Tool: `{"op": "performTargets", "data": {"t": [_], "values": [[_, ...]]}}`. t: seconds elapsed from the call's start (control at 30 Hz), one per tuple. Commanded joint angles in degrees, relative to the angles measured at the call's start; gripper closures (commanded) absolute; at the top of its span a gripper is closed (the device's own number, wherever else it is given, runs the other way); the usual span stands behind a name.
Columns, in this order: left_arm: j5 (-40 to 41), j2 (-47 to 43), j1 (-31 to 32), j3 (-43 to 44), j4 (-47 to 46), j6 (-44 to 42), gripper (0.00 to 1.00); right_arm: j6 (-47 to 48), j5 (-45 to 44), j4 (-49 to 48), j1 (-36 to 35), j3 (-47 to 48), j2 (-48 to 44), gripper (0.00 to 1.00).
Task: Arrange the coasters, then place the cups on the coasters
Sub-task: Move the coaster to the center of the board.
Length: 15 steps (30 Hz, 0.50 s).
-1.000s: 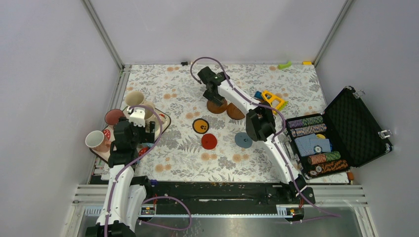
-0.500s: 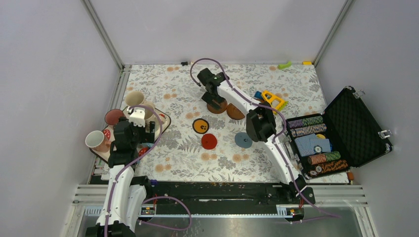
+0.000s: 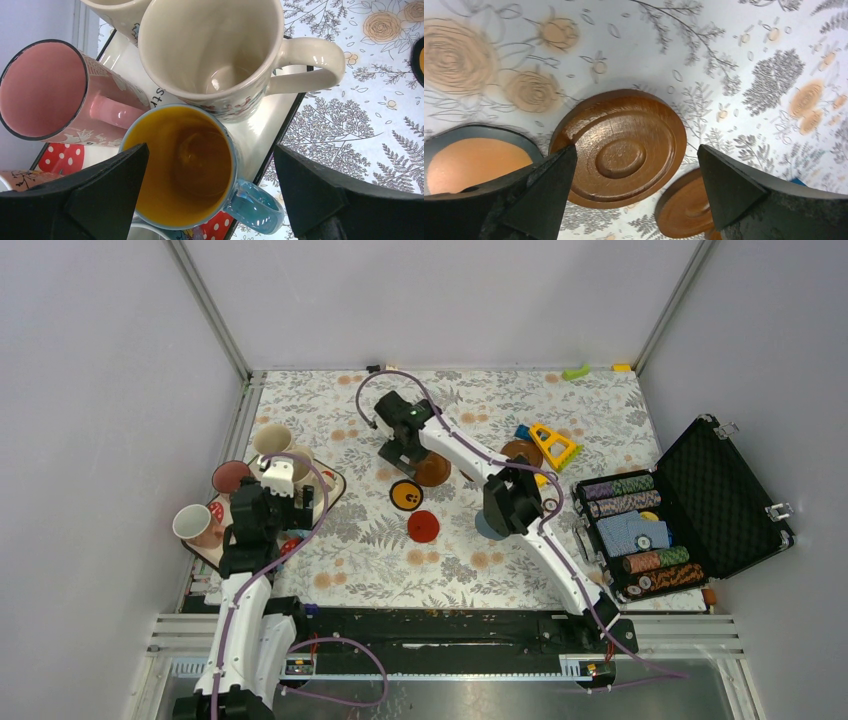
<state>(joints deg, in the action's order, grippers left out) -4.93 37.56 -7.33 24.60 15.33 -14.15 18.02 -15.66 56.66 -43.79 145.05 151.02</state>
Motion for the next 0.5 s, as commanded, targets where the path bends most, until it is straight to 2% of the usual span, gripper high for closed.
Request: {"op": "performTargets", "data": {"t": [0.0,0.13,0.2,0.37,0.47], "values": [[1.34,-0.18,-0.3,0.8,-3.62,-0.22,0.01,-1.89,4.94,-0.52,-0.67,2.23,-4.51,0.0],[1.37,-0.45,-0.31,0.69,-3.6,-0.26,0.01,0.36,-3.97,-1.88,-0.83,1.75,-9.0,0.0],[1.25,-0.74,-0.31,0.63,-3.43,-0.26,0.01,2.07,-7.87,-2.72,-0.61,-2.26,-13.07,0.0],[0.32,-1.24,-0.29,0.76,-2.97,-0.31,0.01,2.45,-7.75,-8.58,1.85,-23.39,-26.64,0.0],[0.28,-2.01,-0.31,0.9,-2.8,-0.17,0.01,2.28,-9.1,-11.94,2.52,-33.76,-30.11,0.0]]}}
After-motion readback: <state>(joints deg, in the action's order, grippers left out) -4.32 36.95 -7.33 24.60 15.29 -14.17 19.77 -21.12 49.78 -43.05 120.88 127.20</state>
